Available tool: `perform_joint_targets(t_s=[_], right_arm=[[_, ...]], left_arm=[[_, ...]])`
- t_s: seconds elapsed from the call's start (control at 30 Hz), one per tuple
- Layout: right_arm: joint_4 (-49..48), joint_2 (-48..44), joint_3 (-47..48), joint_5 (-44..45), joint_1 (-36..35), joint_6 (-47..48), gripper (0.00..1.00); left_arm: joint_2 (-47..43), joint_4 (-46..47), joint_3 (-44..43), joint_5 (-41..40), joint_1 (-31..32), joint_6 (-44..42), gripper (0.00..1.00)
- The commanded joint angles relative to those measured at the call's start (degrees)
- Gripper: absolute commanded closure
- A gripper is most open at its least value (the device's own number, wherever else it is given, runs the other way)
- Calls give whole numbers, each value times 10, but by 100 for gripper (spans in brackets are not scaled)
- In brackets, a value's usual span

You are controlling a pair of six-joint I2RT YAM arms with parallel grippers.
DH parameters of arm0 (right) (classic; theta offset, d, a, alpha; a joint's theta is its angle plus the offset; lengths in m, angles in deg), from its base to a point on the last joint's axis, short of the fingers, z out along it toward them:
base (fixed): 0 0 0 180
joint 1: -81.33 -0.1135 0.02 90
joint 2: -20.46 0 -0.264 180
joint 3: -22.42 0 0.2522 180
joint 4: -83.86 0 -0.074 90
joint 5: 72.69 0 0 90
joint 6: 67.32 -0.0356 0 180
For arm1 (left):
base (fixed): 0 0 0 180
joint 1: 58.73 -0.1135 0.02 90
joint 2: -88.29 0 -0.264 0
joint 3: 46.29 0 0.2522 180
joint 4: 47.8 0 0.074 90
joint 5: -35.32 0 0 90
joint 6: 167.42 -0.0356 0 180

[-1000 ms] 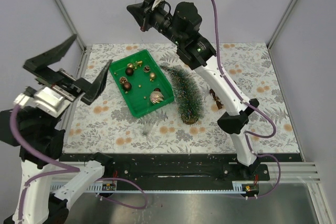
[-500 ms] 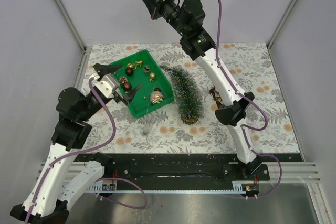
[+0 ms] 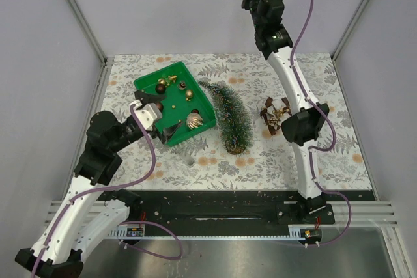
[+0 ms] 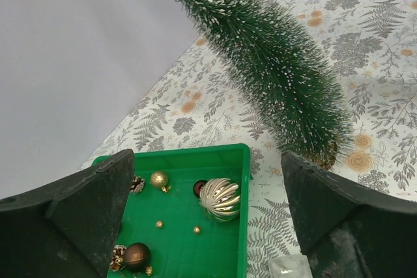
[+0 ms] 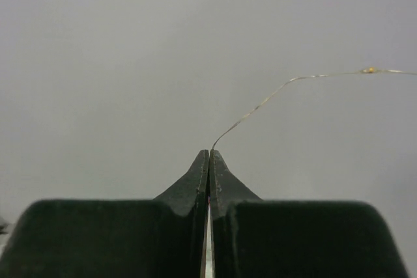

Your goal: Decorate the small christmas tree

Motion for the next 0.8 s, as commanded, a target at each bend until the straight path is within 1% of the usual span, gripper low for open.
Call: perform_joint_targets(t_s=[0.0, 0.17, 0.23, 0.27, 0.37, 0.43, 0.53, 0.6, 0.77], right_arm=[[-14, -28, -41, 140, 53, 21, 100], [-24, -56, -80, 209, 119, 8, 100], [-13, -67, -86, 208, 138, -20, 100], [1, -74, -88, 204, 143, -31, 100], [0, -117, -152, 224, 140, -42, 100], [-30, -167, -233, 260, 130, -48, 100], [-121, -283, -413, 303, 121, -46, 100], [-153, -347, -519, 309, 121, -53, 100], [-174, -438, -679, 303, 115, -45, 100]], left_arm=[[-6, 29, -10, 30, 6, -10, 1], [-21, 22, 10, 31, 14, -16, 1], [-20, 17, 12, 28, 17, -17, 1], [-19, 17, 11, 28, 17, -17, 1], [-11, 22, 4, 24, 22, -10, 1], [-5, 27, -3, 23, 25, -2, 1], [-4, 24, -14, 15, 30, 6, 1], [-7, 14, -18, 10, 36, 2, 1], [0, -9, -40, 2, 54, -6, 1]])
